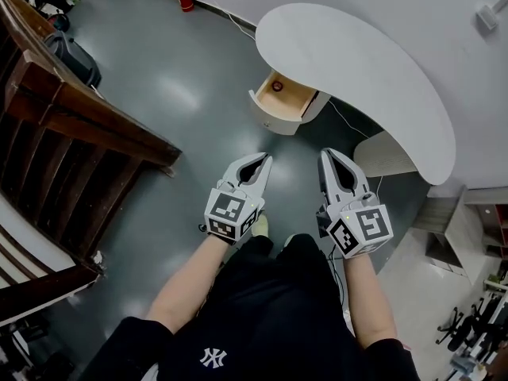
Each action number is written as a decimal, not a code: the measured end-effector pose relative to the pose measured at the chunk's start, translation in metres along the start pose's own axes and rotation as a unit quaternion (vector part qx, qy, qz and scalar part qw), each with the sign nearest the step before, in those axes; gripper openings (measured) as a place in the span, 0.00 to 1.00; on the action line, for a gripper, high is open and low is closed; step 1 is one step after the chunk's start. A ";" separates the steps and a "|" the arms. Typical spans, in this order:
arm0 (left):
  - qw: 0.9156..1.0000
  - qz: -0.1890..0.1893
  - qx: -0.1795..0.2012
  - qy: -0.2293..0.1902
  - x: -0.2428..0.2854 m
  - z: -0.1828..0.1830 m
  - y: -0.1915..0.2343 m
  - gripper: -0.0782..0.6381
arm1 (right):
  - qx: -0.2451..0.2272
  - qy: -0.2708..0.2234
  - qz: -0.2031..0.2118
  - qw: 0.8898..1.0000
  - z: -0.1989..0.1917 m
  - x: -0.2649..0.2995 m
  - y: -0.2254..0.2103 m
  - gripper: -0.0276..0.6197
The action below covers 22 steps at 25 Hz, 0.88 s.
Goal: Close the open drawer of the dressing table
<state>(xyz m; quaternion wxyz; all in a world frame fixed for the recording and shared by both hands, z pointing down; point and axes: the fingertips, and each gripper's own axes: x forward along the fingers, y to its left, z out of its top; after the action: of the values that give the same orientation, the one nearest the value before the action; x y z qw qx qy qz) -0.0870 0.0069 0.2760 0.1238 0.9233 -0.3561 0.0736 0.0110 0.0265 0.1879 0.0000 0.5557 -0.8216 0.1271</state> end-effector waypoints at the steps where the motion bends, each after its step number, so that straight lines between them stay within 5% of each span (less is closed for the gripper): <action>1: 1.000 0.001 0.000 0.000 0.004 0.000 0.004 0.12 | -0.001 -0.001 -0.002 1.000 0.001 0.006 -0.004 0.06; 8: 1.000 0.017 0.003 0.009 0.039 -0.008 0.030 0.12 | 0.003 0.011 0.016 1.000 -0.005 0.055 -0.029 0.06; 22: 0.996 0.085 -0.014 0.029 0.139 -0.038 0.096 0.12 | -0.053 0.047 0.118 0.991 -0.029 0.184 -0.103 0.06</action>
<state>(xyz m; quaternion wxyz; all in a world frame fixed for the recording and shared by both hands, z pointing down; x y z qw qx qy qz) -0.0514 -0.1397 0.3607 0.1402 0.8853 -0.4305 0.1060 0.0306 -0.1713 0.2630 0.0528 0.4476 -0.8861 0.1081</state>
